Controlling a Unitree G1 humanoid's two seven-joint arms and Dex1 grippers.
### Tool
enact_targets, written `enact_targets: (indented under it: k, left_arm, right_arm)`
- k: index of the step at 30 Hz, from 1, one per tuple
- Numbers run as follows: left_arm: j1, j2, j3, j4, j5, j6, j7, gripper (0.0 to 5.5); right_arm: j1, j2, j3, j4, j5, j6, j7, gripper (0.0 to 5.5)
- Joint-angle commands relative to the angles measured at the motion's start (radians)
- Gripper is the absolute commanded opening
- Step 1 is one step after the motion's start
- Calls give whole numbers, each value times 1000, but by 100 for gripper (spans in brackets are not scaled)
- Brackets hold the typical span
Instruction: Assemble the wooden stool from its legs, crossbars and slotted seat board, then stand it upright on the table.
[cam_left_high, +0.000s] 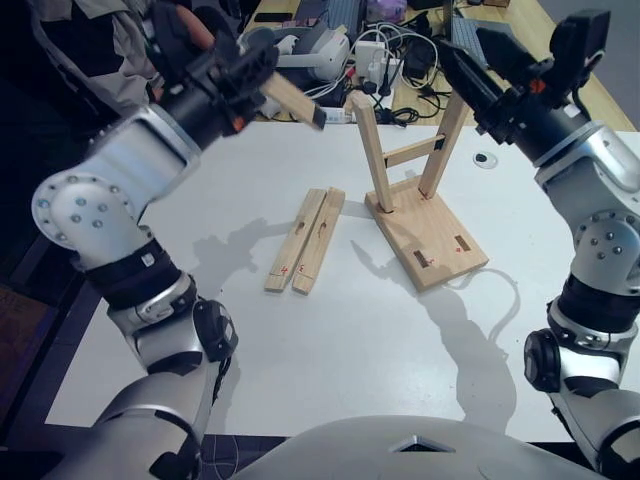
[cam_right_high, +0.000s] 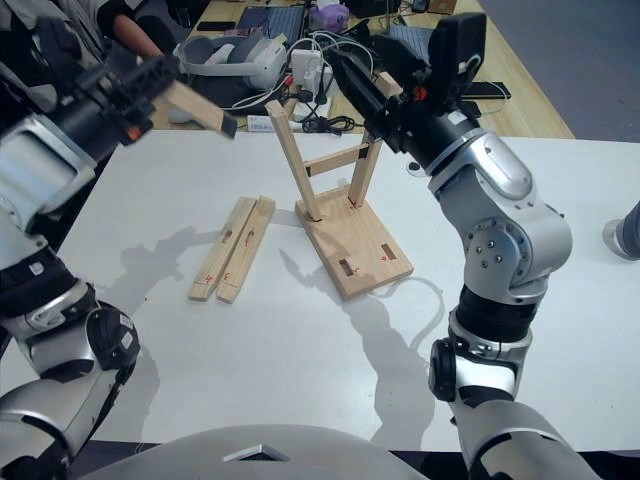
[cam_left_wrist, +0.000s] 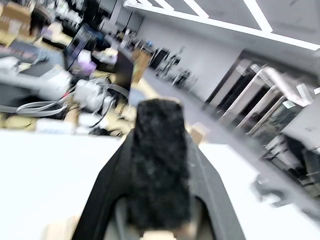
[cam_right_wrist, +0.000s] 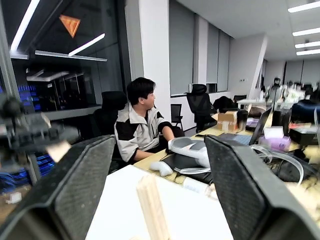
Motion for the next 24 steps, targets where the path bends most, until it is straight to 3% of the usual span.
enact_targets:
  k: [1,11,24]
  left_arm:
    - [102,-4,-141,-49,137,-8,60,40]
    - [120,-65,-339,47,421,-134,80,40]
    - [184,-116,-364,2,496,-28,45,40]
  right_arm:
    - [117,-16,-2,-42,20,51,-25,329]
    - [279,-52,49,-17,-63,26,-44,329]
    - [296,-66,102,114,-216,42,-105,329]
